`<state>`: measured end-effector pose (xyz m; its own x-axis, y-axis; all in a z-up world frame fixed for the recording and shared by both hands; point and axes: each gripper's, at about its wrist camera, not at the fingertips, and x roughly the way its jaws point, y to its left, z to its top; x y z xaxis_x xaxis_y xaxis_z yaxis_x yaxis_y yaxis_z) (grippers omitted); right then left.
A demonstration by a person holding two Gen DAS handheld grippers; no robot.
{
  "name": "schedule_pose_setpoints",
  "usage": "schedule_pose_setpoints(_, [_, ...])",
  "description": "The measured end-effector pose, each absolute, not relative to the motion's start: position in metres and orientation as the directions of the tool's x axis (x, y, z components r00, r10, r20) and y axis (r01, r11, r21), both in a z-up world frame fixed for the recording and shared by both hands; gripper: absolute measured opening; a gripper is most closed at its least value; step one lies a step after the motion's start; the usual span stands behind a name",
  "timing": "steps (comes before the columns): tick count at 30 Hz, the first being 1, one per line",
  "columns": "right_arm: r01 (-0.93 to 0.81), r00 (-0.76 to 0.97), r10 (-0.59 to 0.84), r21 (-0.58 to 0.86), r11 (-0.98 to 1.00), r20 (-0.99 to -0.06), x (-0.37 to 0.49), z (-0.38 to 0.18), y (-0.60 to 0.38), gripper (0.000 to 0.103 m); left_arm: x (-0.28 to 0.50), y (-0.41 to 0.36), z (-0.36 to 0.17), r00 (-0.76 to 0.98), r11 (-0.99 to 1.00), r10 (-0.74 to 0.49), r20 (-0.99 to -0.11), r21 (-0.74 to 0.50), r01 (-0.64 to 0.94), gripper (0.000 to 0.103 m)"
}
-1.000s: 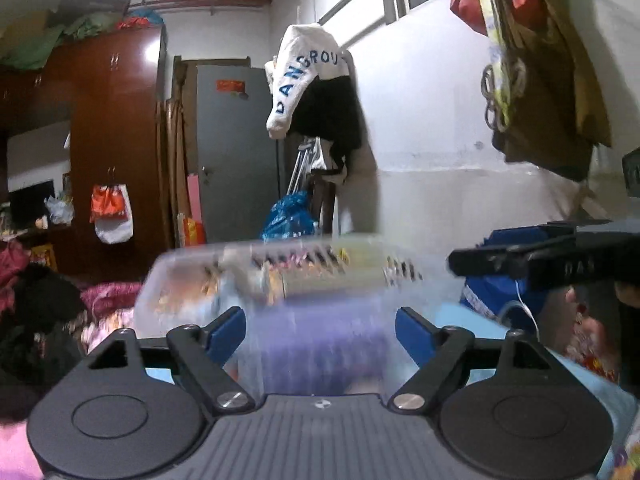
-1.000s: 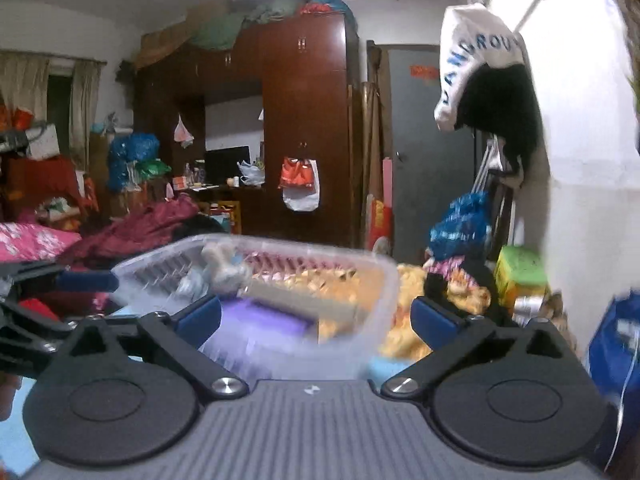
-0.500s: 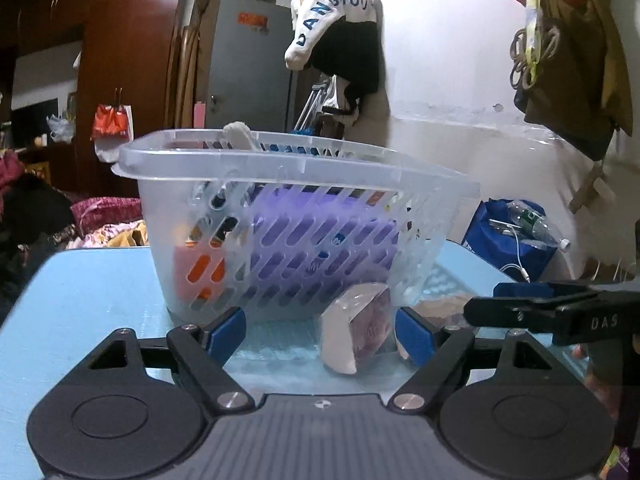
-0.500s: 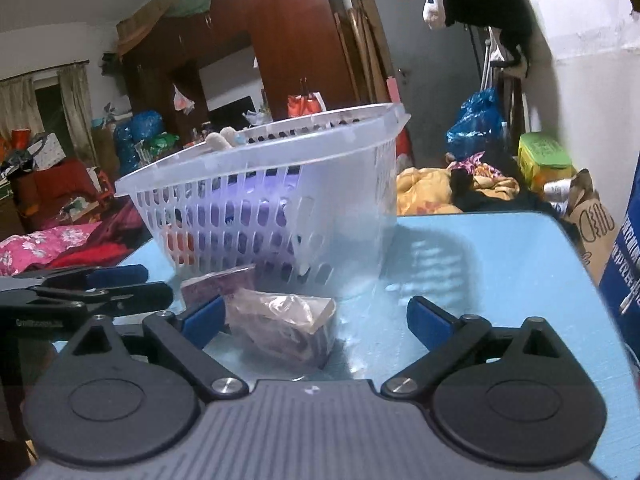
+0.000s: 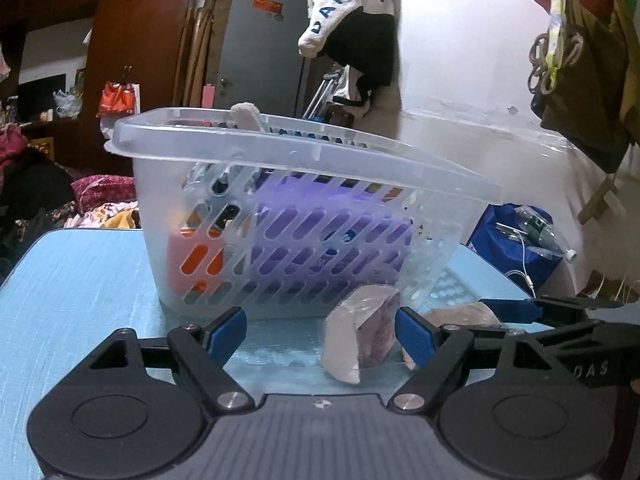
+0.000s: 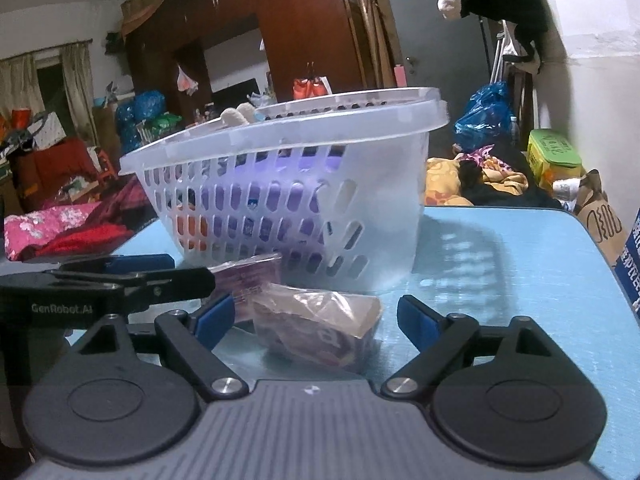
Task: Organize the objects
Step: 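Approach the plastic-wrapped packet beside the basket with the left gripper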
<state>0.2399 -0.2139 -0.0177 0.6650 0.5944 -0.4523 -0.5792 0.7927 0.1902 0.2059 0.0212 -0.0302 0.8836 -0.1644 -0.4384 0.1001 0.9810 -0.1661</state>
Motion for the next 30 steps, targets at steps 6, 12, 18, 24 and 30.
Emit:
schedule_pose_setpoints(6, [-0.580,0.664,0.584,0.172,0.796,-0.468,0.238,-0.018,-0.209,0.073,0.210,0.021,-0.031,0.874,0.980,-0.167,-0.457,-0.173,0.097,0.083])
schedule_pose_setpoints(12, [-0.548,0.711,0.568,0.181,0.817,-0.413,0.229,-0.013,-0.231,0.073,0.215,0.010,-0.032,0.865,0.982,-0.168,-0.473,-0.155,0.105,0.083])
schedule_pose_setpoints(18, [-0.536,0.729,0.571,0.204,0.819,-0.379,0.226,-0.012,-0.247,0.073,0.223,-0.007,-0.033,0.852,0.985,-0.165,-0.497,-0.116,0.123,0.071])
schedule_pose_setpoints(24, [-0.549,0.735,0.582,0.196,0.812,-0.348,0.218,-0.009,-0.248,0.073,0.216,-0.012,-0.031,0.866,0.983,-0.183,-0.465,-0.100,0.154,0.036])
schedule_pose_setpoints(30, [-0.561,0.748,0.589,0.182,0.808,-0.305,0.205,-0.005,-0.253,0.073,0.190,-0.015,-0.024,0.907,0.980,-0.200,-0.370,-0.088,0.180,0.030])
